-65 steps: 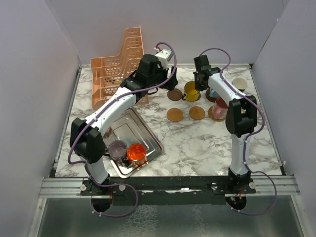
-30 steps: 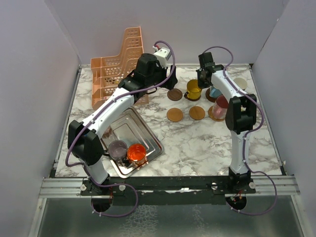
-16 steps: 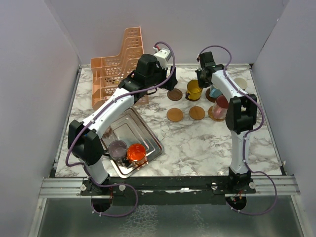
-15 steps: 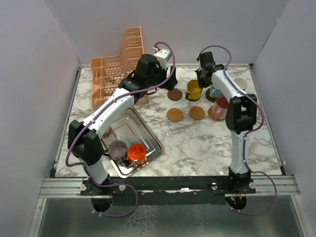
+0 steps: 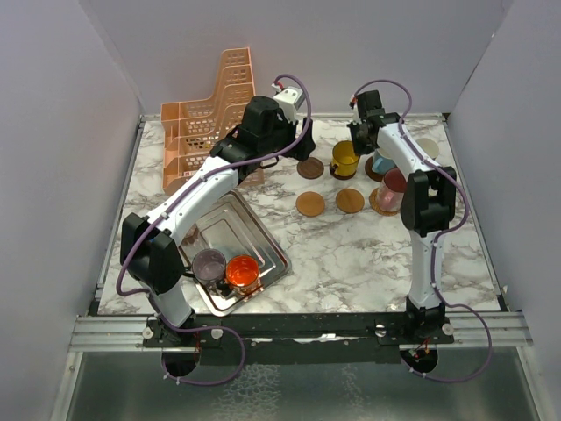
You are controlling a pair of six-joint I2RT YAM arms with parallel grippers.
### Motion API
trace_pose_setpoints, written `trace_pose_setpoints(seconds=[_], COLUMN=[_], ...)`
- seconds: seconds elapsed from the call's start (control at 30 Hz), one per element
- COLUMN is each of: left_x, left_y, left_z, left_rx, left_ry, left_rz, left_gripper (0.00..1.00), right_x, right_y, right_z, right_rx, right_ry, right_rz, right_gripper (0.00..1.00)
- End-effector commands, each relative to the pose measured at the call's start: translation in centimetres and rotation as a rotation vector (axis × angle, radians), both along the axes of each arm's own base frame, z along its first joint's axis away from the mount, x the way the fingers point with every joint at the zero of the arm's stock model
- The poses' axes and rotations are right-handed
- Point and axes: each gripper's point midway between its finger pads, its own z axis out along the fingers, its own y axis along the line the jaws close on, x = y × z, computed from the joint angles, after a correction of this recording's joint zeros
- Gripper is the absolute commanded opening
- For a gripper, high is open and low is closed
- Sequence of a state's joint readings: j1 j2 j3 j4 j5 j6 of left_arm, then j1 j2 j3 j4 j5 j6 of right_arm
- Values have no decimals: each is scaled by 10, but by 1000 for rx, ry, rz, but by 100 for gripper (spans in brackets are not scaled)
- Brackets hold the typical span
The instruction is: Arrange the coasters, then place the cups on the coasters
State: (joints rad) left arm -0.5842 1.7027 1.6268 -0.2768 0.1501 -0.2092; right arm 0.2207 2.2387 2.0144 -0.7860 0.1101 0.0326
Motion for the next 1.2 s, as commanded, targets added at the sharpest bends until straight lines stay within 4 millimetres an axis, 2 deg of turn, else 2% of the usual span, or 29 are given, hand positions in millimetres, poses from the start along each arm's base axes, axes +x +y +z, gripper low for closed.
trace_pose_setpoints(seconds=[0.0, 0.67, 0.87, 1.0, 1.17], left_x=[-6, -7, -9, -9, -9], left_y=[-1, -3, -3, -2, -3], left_z=[19, 17, 18, 17, 17], left_rx=[-32, -33, -35, -32, -31], left_ry=[-42, -35, -38, -39, -39], left_rz=[-29, -41, -48, -48, -51], left_gripper=[78, 78, 78, 78, 78], right_x=[14, 11, 14, 14, 15], right_y=[10, 2, 1, 1, -2], right_z=[13, 0, 2, 2, 1], right_rx=[51, 9, 3, 0, -15], right_ry=[-46, -24, -35, -35, -37], right_rz=[33, 33, 37, 40, 36], right_gripper=[1, 1, 1, 5, 15])
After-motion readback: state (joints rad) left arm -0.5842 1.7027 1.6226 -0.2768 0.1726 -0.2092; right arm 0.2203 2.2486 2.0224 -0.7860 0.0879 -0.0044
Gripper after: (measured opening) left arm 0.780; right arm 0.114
